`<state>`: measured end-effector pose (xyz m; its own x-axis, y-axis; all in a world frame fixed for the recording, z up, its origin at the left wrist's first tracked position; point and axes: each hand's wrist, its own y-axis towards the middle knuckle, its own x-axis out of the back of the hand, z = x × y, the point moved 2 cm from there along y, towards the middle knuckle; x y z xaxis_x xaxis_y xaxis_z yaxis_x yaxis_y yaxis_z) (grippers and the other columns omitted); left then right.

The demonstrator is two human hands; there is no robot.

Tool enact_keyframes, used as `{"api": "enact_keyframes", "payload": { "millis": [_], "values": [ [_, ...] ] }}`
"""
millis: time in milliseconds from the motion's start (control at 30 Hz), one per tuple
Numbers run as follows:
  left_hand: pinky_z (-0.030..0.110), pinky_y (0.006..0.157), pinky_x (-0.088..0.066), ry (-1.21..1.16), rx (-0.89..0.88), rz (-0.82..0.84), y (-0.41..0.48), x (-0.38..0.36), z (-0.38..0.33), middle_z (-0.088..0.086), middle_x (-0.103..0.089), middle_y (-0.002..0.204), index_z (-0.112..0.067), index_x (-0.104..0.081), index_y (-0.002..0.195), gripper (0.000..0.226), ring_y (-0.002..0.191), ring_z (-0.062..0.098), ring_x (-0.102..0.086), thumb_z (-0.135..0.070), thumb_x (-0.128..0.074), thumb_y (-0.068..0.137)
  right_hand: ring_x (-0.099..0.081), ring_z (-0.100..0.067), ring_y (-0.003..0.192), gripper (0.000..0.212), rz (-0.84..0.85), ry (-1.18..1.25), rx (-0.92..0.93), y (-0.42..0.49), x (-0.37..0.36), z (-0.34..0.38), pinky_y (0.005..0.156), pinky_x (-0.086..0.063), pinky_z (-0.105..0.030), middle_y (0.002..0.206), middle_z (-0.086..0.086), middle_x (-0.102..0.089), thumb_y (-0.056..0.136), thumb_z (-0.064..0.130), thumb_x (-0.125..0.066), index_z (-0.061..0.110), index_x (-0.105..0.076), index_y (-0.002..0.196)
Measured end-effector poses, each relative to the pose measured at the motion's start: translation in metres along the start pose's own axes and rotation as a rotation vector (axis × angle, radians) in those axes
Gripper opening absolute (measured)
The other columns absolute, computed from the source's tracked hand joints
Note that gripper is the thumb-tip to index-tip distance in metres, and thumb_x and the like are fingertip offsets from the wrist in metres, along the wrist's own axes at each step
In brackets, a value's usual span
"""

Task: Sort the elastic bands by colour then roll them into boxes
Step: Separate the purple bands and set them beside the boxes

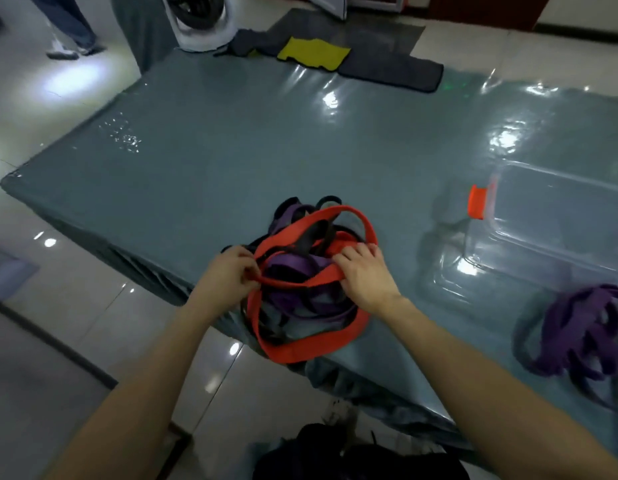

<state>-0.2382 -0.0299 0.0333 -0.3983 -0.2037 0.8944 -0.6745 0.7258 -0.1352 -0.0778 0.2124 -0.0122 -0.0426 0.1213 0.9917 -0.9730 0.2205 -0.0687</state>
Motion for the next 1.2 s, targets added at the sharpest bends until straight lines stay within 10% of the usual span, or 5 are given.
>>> {"api": "enact_keyframes", "payload": {
  "millis": [167,333,533,1000,1200],
  "values": [
    [0.043,0.109,-0.059,-0.534,-0.064,-0.323,0.067,0.065,-0.025,0.001,-0.068,0.145,-0.023,-0.070,0.138,0.045,0.118,0.021,-0.073,-0.013,-0.084,0.096,-0.071,-0.015,0.080,0.034,-0.339,0.764,-0.444,0.042,0.076,-0.044,0.076,-0.057,-0.036,0.090,0.005,-0.076,0.086,0.048,-0.085,0.022,-0.075,0.106],
    [0.049,0.120,-0.048,-0.402,-0.098,-0.089,0.092,0.042,-0.043,0.015,-0.044,0.165,-0.009,-0.046,0.160,0.068,0.142,0.030,-0.057,-0.016,-0.078,0.101,-0.058,-0.043,0.133,0.098,-0.038,0.597,-0.739,0.053,0.074,-0.068,0.110,-0.049,-0.047,0.142,-0.026,-0.059,0.076,0.043,-0.097,-0.001,-0.047,0.147],
    [0.046,0.111,-0.054,-0.024,-0.020,0.254,0.027,-0.038,-0.003,0.000,-0.041,0.163,-0.034,-0.026,0.166,0.134,0.137,0.024,-0.056,-0.087,-0.084,0.057,-0.032,-0.031,0.157,0.112,0.007,0.412,-0.209,-0.002,0.006,-0.014,0.126,-0.032,-0.051,0.169,-0.007,-0.037,0.080,0.059,-0.085,0.017,-0.031,0.168],
    [0.055,0.088,-0.067,-1.118,0.246,-0.402,0.034,0.010,0.047,0.023,-0.079,0.102,-0.016,-0.050,0.109,0.013,0.095,0.042,-0.081,-0.022,-0.062,0.112,-0.050,-0.031,0.133,0.052,0.258,-0.064,-0.086,0.013,-0.041,0.010,0.110,-0.033,-0.052,0.135,-0.003,-0.062,0.107,0.061,-0.045,0.021,-0.072,0.128],
    [0.039,0.120,-0.044,-0.351,0.192,0.377,0.009,-0.033,0.043,-0.012,-0.041,0.159,-0.029,-0.025,0.170,0.116,0.143,0.016,-0.049,-0.081,-0.077,0.080,-0.054,-0.033,0.129,0.060,0.333,-0.011,-0.080,0.015,-0.042,0.011,0.109,-0.031,-0.051,0.134,-0.008,-0.064,0.107,0.065,-0.040,0.027,-0.052,0.152]
  ]
}}
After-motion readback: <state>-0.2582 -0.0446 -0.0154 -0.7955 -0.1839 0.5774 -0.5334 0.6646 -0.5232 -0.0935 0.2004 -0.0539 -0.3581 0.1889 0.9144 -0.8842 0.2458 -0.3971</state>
